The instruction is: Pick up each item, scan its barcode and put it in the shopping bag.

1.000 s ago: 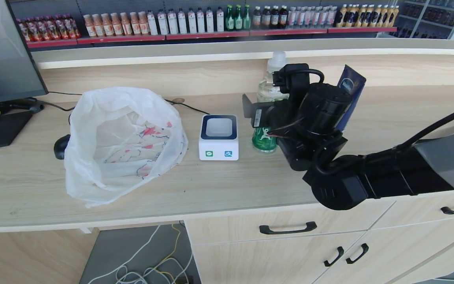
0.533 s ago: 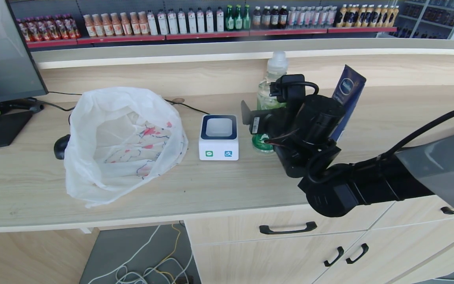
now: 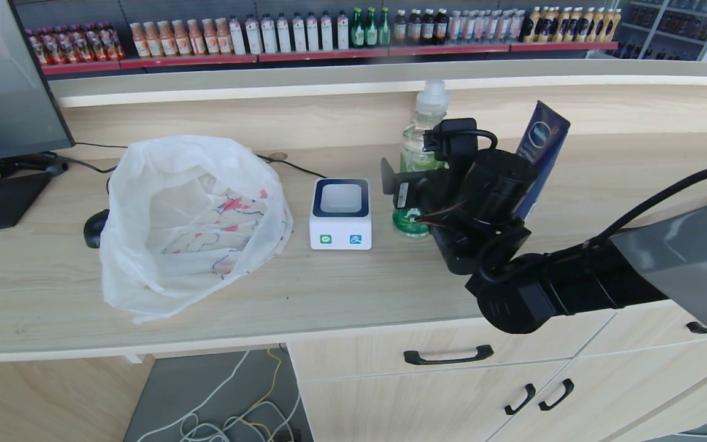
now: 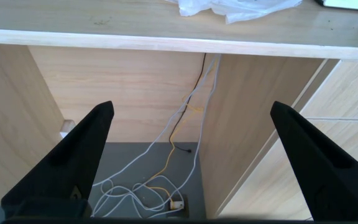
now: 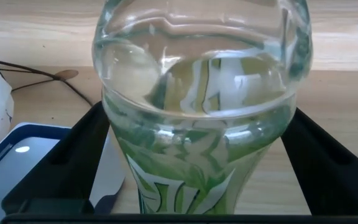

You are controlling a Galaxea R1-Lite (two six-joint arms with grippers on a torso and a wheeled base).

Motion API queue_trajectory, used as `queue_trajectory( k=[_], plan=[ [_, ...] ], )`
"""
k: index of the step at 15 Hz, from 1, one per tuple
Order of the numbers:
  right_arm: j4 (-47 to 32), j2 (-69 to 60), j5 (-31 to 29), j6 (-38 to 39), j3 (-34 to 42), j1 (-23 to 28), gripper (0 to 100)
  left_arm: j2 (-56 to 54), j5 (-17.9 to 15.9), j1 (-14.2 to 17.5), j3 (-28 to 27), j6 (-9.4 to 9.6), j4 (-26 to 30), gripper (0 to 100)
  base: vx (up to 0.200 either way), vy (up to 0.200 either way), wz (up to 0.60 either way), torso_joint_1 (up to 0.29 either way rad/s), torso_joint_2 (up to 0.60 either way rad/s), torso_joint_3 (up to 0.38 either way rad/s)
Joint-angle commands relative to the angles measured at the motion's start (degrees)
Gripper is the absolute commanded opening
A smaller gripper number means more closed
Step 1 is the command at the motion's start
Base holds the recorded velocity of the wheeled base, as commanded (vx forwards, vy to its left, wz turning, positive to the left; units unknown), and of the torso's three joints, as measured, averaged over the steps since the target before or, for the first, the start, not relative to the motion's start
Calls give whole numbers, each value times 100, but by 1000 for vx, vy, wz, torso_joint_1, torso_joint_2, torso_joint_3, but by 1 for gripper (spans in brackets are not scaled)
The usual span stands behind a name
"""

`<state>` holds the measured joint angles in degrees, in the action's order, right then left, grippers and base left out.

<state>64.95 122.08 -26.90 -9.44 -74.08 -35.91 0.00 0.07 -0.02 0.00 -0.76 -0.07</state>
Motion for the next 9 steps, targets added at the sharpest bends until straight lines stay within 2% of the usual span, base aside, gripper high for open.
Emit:
queue_trajectory(
  k=[1,2,3,9],
  plan=[
    [0,-8,1,3,-1,-3,100,0,1,-6,0,-4,-1,100,0,0,0,0,0,0],
    [0,-8,-8,3,-1,-12,100,0,1,2,0,-4,-1,100,0,0,0,0,0,0],
    [0,-17,-8,-6,-10,-21,0,0,1,-6,0,-4,-1,100,0,0,0,0,0,0],
    [9,-123,-8,-32,-62,-21,0,0,1,2,0,-4,-1,100,0,0,0,0,0,0]
  ],
)
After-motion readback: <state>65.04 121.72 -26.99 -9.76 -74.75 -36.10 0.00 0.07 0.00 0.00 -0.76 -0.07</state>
